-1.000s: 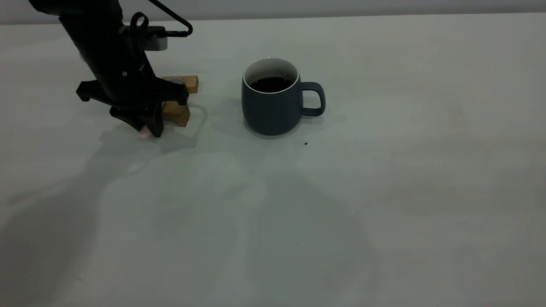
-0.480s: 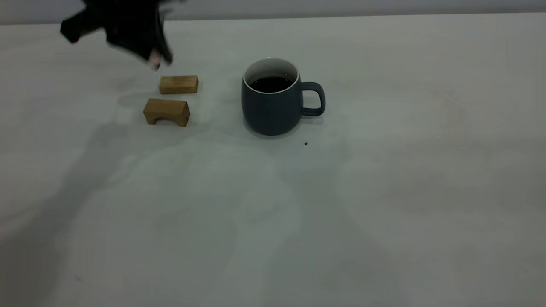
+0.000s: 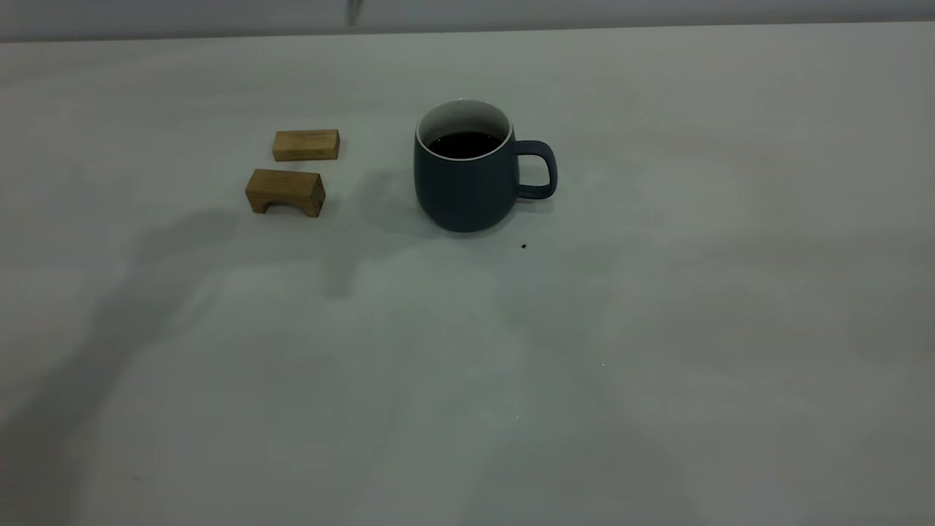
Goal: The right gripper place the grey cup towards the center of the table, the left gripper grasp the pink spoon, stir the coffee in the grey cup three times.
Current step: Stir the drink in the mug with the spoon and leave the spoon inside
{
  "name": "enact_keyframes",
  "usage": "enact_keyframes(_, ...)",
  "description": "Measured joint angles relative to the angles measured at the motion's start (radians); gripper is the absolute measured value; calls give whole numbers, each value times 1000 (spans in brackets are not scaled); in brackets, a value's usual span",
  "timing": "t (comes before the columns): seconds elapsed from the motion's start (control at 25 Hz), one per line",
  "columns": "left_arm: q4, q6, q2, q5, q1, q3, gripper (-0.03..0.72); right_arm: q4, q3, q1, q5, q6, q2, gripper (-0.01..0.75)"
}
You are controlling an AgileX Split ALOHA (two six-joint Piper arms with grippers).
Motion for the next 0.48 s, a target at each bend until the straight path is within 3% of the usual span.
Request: enact_keyframes(0.48,-290,-261,90,-18,-10,0,139,0,0,0,0,0,0,491)
